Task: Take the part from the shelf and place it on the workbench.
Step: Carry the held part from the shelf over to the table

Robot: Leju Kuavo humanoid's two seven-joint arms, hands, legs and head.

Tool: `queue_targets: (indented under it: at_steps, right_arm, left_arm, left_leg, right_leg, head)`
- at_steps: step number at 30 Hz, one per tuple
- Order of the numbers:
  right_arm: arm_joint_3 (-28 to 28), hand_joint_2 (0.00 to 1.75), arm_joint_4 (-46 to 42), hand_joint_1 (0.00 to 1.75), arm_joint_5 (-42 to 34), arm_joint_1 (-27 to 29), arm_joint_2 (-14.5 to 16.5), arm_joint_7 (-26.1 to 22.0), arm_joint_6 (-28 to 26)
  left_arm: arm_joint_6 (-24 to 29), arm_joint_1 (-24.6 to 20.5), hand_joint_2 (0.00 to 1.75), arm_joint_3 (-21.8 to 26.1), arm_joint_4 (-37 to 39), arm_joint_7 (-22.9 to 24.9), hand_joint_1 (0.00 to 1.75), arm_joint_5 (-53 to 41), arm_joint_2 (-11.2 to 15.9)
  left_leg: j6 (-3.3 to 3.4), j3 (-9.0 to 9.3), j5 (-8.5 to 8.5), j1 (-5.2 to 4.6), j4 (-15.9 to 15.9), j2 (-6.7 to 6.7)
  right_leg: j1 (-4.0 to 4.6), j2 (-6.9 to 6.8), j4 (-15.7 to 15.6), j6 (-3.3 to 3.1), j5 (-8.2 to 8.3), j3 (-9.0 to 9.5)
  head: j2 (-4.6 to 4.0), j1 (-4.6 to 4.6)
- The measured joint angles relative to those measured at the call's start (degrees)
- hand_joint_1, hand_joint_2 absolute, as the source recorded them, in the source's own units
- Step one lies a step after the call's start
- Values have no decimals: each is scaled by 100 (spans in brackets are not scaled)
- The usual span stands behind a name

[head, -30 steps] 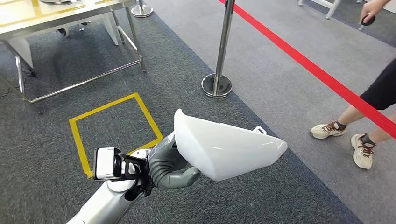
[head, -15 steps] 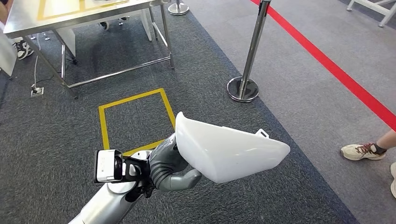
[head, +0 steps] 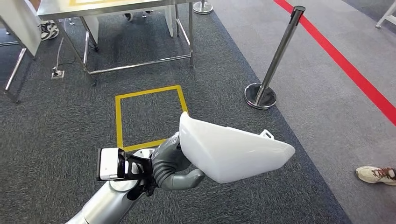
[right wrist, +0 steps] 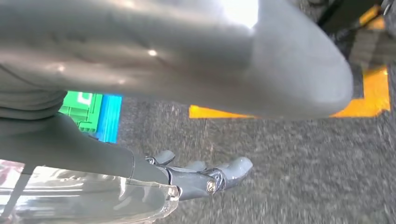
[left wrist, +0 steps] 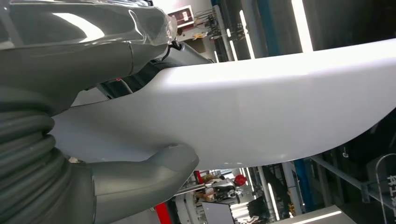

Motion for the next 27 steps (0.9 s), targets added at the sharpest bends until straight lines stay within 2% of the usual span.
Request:
queue_targets:
  at_steps: [1, 2, 3, 4, 6, 7, 8, 12, 13, 14, 16, 17, 18, 19, 21, 22, 23, 24, 27]
  right_arm:
    - [-1, 0, 0, 0, 4, 18, -3, -8, -3]
    - [-2, 0, 0, 0, 8, 37, -4, -14, -5]
    - [-2, 0, 0, 0, 10, 53, -1, -19, -7]
    - [-2, 0, 0, 0, 11, 64, 2, -22, -10]
    - [-2, 0, 1, 0, 13, 67, 6, -25, -19]
    - [-3, 0, 1, 0, 13, 64, 9, -27, -26]
    - [-3, 0, 2, 0, 13, 61, 14, -29, -34]
    - [-4, 0, 2, 0, 26, 63, 39, -36, -50]
    - [-4, 0, 1, 0, 28, 62, 40, -39, -51]
    - [-4, 0, 1, 0, 29, 61, 41, -41, -53]
    - [-4, 0, 0, 0, 29, 63, 42, -44, -55]
    - [-4, 0, 0, 0, 29, 65, 42, -46, -55]
    - [-4, 0, 0, 0, 29, 66, 43, -52, -55]
    - [-4, 0, 0, 0, 30, 67, 44, -59, -55]
    - [-4, 0, 1, 0, 32, 67, 47, -74, -55]
    - [-4, 0, 1, 0, 34, 65, 50, -78, -55]
    - [-4, 0, 1, 0, 35, 64, 51, -79, -55]
    - [-5, 0, 2, 0, 36, 64, 53, -70, -55]
    - [-9, 0, 2, 0, 30, 61, 57, -15, -53]
  left_arm:
    - [-1, 1, 175, -4, 19, -1, 175, -2, -6]
    - [-1, 4, 175, -10, 40, -2, 175, -4, -7]
    - [-1, 6, 175, -15, 62, -5, 175, -7, -7]
    - [-2, 7, 175, -20, 80, -9, 175, -8, -7]
    - [-3, 6, 175, -31, 98, -18, 175, -11, -8]
    - [-3, 1, 175, -36, 105, -20, 175, -14, -8]
    - [-3, -3, 175, -44, 114, -21, 175, -17, -9]
    - [-3, -16, 175, -67, 142, -32, 175, -21, -7]
    - [-3, -22, 175, -68, 142, -36, 175, -20, -7]
    - [-3, -27, 175, -68, 144, -38, 175, -20, -5]
    - [-3, -28, 175, -72, 158, -40, 175, -19, 3]
    - [-3, -24, 175, -74, 171, -43, 175, -20, 8]
    - [-3, -21, 175, -75, 184, -47, 175, -20, 14]
    - [-3, -20, 175, -75, 193, -55, 175, -21, 18]
    - [-5, -22, 175, -75, 199, -83, 175, -24, 21]
    - [-7, -27, 175, -74, 201, -98, 175, -26, 21]
    - [-8, -32, 175, -74, 204, -110, 175, -28, 18]
    - [-11, -36, 175, -74, 211, -118, 175, -31, 15]
    - [-26, -46, 175, -74, 230, -125, 175, -33, 1]
  left_leg:
    - [11, 9, -10, -3, 1, -26]
    - [17, 22, -24, -6, 3, -56]
    - [14, 44, -42, -6, 4, -89]
    - [4, 77, -66, -3, 5, -120]
    - [-45, 158, -137, -1, 13, -164]
    - [-80, 182, -175, -10, 23, -181]
    - [-113, 193, -204, -20, 29, -192]
    - [-211, 183, -293, -9, 56, -176]
    - [-240, 109, -379, -2, 213, -147]
    - [-267, -40, -510, 3, 499, -118]
    - [-296, -531, -811, 8, 1337, -86]
    - [-298, -758, -872, 8, 1662, -85]
    - [-292, -892, -816, 8, 1787, -85]
    - [-278, -894, -641, 7, 1658, -85]
    - [-223, -593, -138, -3, 869, -61]
    - [-195, -427, 19, -20, 493, -38]
    - [-171, -311, 96, -36, 246, -22]
    - [-150, -261, 93, -53, 147, -15]
    - [-80, -192, 70, -51, 95, -65]
  right_leg:
    - [2, 40, 401, 15, -126, -235]
    - [4, 56, 665, 22, -161, -414]
    - [2, 62, 703, 22, -81, -483]
    - [-2, 62, 498, 18, 103, -430]
    - [-15, 74, -339, 11, 543, -77]
    - [-14, 84, -675, -9, 665, 80]
    - [-8, 94, -875, -37, 709, 177]
    - [16, 97, -929, -203, 638, 233]
    - [7, 93, -934, -243, 622, 256]
    - [0, 87, -938, -278, 605, 278]
    - [4, 75, -937, -316, 563, 312]
    - [7, 70, -937, -321, 544, 328]
    - [9, 67, -936, -318, 522, 351]
    - [11, 67, -937, -312, 498, 385]
    - [13, 67, -939, -287, 440, 472]
    - [22, 68, -938, -265, 413, 500]
    - [26, 69, -939, -236, 391, 514]
    - [27, 67, -944, -203, 374, 518]
    - [19, 43, -968, -99, 331, 556]
  head:
    - [0, 13]
    - [0, 15]
    - [0, 16]
    - [0, 16]
    - [0, 21]
    - [0, 21]
    - [0, 21]
    - [0, 9]
    - [0, 2]
    - [0, -6]
    - [0, -14]
    - [0, -14]
    - [0, -15]
    - [0, -15]
    - [0, -14]
    - [0, -11]
    - [0, -11]
    - [0, -8]
    - [0, -2]
